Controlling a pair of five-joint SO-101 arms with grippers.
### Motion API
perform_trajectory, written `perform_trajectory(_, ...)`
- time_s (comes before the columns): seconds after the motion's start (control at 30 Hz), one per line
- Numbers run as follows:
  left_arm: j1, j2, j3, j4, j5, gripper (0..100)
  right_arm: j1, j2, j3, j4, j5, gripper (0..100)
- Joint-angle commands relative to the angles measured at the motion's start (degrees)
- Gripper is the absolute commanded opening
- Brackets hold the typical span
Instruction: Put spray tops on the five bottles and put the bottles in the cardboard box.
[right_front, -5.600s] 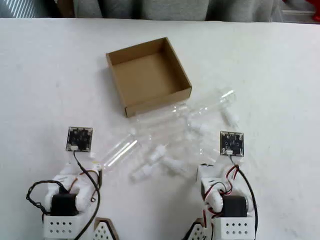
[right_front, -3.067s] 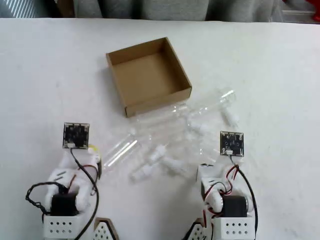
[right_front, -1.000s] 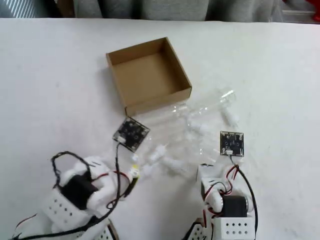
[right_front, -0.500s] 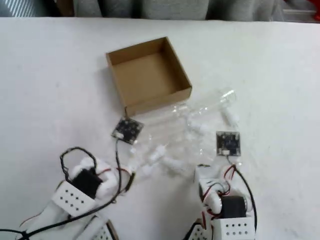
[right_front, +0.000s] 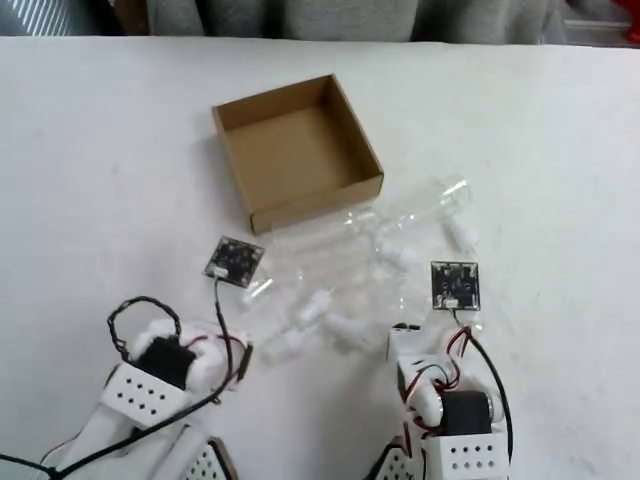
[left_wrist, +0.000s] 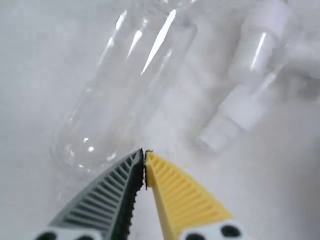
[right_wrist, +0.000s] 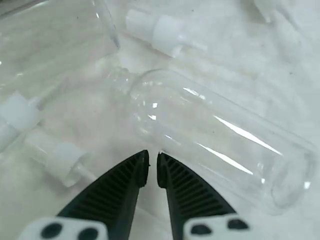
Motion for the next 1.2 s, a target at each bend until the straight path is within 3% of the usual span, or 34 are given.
perform_trajectory(0.0, -6.3, 0.7, 1.3, -2.5, -1.7, 3, 1.0, -0.5, 0.4, -1.5, 0.7, 1.8)
perform_trajectory(0.1, -9.2, 0.6, 2.4, -5.6, -1.4, 3, 3.9, -0.5, 0.4, -4.1, 0.4, 1.8)
perform_trajectory(0.3, -15.6, 0.6, 1.2, -7.1, -1.2, 3, 22.3, -0.4, 0.4, -20.2, 0.4, 1.8)
perform_trajectory(0.4, -17.5, 0.6, 1.2, -7.6, -1.2, 3, 25.0, -0.3, 0.4, -25.5, 0.5, 1.8)
perform_trajectory(0.53, -18.2, 0.6, 1.3, -7.5, -1.2, 3, 23.6, -0.4, 0.4, -29.0, 3.4, 3.3)
perform_trajectory(0.63, -20.6, 0.6, 1.2, -7.8, -1.2, 3, 20.7, -0.2, -0.2, -30.3, 19.4, 9.0)
perform_trajectory(0.67, -21.5, 0.6, 1.2, -8.9, -1.2, 3, 19.0, 0.0, -1.0, -30.2, 20.7, 8.7)
perform_trajectory(0.93, -24.0, 0.7, 1.6, -12.5, 1.2, 3, 4.7, 5.3, -14.4, -23.2, 20.6, 1.7)
perform_trajectory(1.17, -24.0, 0.7, 1.6, -11.2, 1.2, 3, 1.4, 40.0, -35.0, -22.5, 20.1, 1.7)
